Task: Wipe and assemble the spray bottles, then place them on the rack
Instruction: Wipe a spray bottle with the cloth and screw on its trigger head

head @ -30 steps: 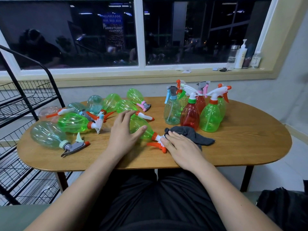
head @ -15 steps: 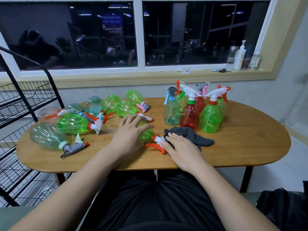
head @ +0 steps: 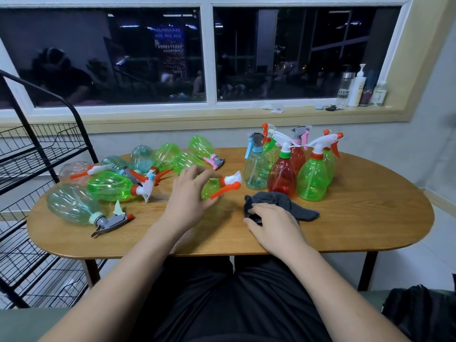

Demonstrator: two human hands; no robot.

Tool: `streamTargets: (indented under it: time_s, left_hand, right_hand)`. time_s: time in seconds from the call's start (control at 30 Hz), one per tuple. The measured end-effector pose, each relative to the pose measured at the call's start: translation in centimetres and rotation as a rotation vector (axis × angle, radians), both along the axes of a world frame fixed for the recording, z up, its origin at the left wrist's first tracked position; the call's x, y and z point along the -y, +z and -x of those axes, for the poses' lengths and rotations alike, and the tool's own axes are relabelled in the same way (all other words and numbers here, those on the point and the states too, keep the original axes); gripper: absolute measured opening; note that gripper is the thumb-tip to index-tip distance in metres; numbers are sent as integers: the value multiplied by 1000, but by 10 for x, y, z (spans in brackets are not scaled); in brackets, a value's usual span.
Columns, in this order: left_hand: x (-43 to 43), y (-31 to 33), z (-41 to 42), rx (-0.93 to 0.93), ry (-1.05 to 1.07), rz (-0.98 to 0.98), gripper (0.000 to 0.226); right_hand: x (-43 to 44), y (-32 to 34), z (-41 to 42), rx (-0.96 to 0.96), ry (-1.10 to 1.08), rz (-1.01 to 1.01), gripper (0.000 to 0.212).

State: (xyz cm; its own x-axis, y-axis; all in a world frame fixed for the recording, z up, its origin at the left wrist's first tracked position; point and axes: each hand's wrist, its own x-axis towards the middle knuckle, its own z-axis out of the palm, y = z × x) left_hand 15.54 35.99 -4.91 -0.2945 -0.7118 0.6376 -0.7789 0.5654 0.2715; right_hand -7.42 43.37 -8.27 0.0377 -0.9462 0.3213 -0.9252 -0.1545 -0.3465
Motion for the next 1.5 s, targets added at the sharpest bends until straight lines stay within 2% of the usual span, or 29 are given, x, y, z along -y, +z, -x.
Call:
streamTargets:
  time_s: [0.13, 0.2, 0.3, 0.43, 0.5, 0.57, 0.67, 0.87, 0.93, 1.03, 1.23, 1.33, 1.5]
  left_hand:
    - [-8, -2, 14, -278, -110, -111, 39]
    - [-14, -2, 21, -400, -151, -156, 33]
    - [-21, -5, 31, -587, -222, -282, 29]
    - [-21, -16, 38, -662, -240, -329, 29]
    - [-20, -22, 41, -691, -232, -354, 35]
    - [-22, -24, 44, -722, -235, -379, 43]
    - [-23, -25, 46, -730, -229, -373, 36]
    - [-22, -25, 45, -669, -191, -341, 46]
    - [-24, -24, 44, -643, -171, -334, 47]
    - [-22, -24, 43, -633, -148, -348, 37]
    - [-23, -21, 42, -596, -140, -354, 25]
    - [-22, -21, 41, -587, -135, -351, 29]
    - [-22, -23, 41, -580, -118, -353, 29]
  right_hand:
    - [6, 0, 0, -99, -35, 59, 23]
    - [9, 2, 1, -24, -66, 94, 20]
    - [13, 7, 4, 274, -81, 136, 16]
    - [20, 21, 4, 707, -83, 129, 19]
    - [22, 29, 0, 840, -90, 139, 18]
    - [22, 36, -7, 893, -72, 125, 18]
    - [21, 44, -18, 919, -10, 109, 18]
    - [19, 58, -27, 1063, 57, 100, 18]
    - [18, 62, -30, 1163, 90, 82, 18]
    - [21, 68, -31, 1327, 146, 51, 24]
    - [23, 70, -23, 1558, 110, -30, 18]
    - [22, 74, -22, 1682, 91, -59, 18]
    - [26, 81, -28, 1681, 50, 59, 18]
